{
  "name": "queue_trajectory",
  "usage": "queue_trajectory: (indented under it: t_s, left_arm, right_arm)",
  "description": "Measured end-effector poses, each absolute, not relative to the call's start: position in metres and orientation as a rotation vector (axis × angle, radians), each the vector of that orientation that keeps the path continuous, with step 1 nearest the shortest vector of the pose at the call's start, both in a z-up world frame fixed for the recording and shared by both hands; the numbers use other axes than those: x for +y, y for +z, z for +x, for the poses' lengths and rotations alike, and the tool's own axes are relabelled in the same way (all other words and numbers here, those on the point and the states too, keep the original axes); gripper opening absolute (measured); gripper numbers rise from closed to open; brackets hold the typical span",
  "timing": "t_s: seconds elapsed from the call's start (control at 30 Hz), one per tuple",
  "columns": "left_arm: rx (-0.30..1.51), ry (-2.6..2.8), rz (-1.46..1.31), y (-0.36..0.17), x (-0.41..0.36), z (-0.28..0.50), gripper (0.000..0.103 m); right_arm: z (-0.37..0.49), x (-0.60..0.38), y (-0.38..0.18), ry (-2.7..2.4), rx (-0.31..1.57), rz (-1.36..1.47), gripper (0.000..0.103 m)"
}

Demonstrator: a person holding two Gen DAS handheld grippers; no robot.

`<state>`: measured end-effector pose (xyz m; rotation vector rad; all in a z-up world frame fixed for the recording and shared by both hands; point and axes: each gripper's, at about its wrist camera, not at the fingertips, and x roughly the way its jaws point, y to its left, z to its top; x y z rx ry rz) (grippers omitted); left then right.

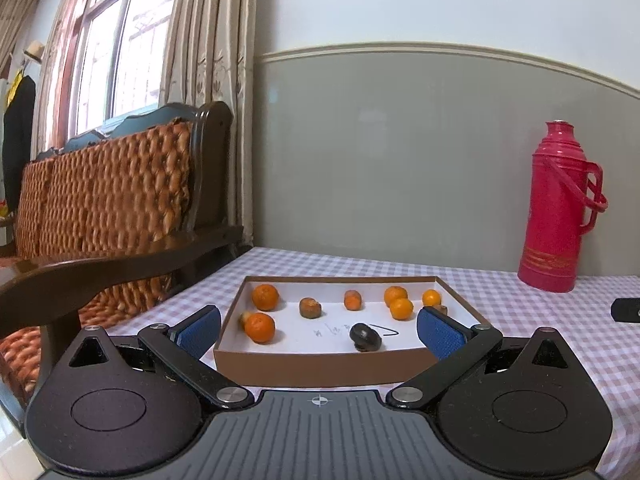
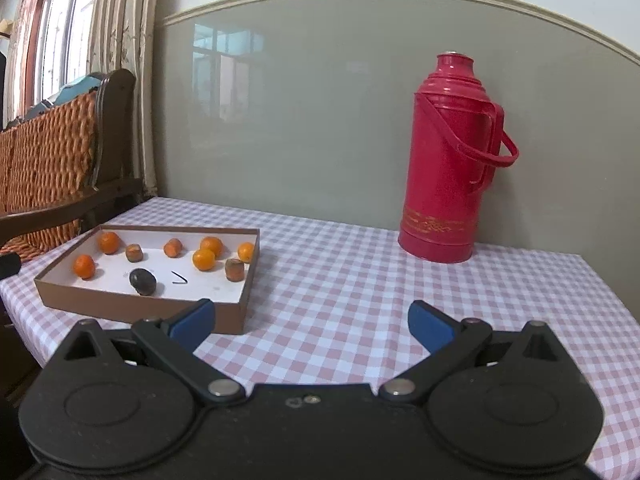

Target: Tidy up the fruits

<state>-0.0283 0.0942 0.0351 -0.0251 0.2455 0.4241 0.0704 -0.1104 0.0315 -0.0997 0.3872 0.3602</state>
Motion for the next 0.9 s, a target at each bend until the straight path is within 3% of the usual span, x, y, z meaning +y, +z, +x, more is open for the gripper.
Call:
queue_trajectory:
  t_s: [0.9]
  left_arm:
    - [0.238, 0.418, -0.020, 0.0352, 0.0894, -0.0257, 0.103]
  right_arm:
    - [0.0716, -0.1123, 0.0306, 0.353, 0.412, -0.084, 0.097]
